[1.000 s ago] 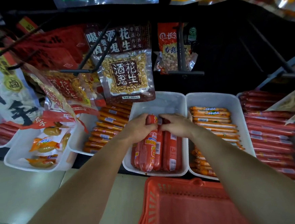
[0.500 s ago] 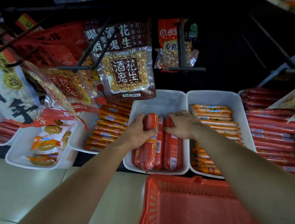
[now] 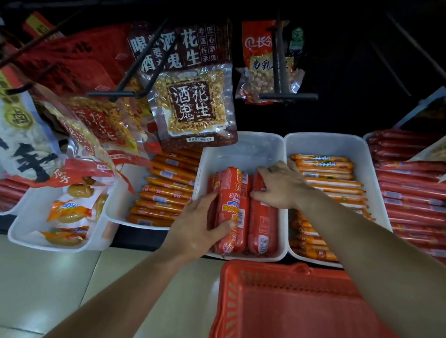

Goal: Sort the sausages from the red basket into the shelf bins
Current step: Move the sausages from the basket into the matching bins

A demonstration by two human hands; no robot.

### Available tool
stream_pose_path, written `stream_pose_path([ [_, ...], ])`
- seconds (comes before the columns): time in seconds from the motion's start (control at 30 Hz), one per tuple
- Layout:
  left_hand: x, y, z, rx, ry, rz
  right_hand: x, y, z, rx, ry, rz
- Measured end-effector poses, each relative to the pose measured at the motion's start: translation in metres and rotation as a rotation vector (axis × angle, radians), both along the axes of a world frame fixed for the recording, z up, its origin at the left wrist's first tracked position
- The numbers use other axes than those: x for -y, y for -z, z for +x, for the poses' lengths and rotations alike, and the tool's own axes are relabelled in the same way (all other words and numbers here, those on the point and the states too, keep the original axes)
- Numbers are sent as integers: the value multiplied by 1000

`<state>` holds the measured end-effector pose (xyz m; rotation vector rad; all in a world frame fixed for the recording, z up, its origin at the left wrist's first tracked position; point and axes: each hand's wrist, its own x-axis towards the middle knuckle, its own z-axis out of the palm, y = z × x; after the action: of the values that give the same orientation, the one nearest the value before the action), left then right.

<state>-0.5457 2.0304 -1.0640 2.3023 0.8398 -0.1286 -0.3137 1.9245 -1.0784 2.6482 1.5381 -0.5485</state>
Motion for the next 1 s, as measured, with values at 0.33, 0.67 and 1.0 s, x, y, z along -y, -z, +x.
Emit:
stream_pose_path([
  [0.33,-39,6,63,-27,47,-5,-1,-9,-39,-191,52,206],
  [0.67,-46,17,44,79,57,-219,2,-11,-39,-257,31,163],
  [1.0,-22,18,-2,-4,177,258,54,1,-63,39,22,30],
])
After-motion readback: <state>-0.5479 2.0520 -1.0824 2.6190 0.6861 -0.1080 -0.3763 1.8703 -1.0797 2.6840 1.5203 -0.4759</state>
